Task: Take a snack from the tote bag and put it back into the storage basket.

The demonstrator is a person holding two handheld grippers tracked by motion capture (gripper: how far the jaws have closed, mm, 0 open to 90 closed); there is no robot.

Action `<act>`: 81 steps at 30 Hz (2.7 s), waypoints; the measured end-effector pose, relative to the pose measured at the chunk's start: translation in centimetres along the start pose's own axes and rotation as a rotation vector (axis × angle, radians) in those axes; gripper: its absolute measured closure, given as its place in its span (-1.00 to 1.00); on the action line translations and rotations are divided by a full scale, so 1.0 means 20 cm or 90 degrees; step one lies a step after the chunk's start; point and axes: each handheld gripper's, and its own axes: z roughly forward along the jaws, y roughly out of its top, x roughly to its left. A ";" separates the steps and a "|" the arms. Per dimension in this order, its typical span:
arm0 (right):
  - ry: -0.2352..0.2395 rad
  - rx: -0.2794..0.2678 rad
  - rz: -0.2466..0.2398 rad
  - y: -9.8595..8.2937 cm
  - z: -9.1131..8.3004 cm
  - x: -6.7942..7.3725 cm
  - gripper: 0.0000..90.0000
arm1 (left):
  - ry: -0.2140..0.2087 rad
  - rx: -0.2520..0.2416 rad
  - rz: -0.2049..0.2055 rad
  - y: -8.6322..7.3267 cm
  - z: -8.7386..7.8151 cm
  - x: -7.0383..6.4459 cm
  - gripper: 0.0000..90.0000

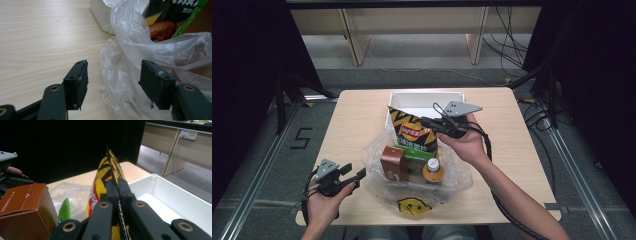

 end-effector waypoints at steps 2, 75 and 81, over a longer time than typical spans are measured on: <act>0.007 0.007 0.020 -0.01 0.00 0.01 1.00 | 0.001 0.001 0.000 0.00 0.00 0.00 -0.14; -0.022 -0.106 0.021 0.27 -0.06 0.00 1.00 | -0.008 -0.004 0.001 0.00 0.00 0.00 -0.13; -0.027 -0.117 0.007 0.30 -0.06 0.00 1.00 | -0.008 -0.004 -0.001 0.00 0.00 0.01 -0.13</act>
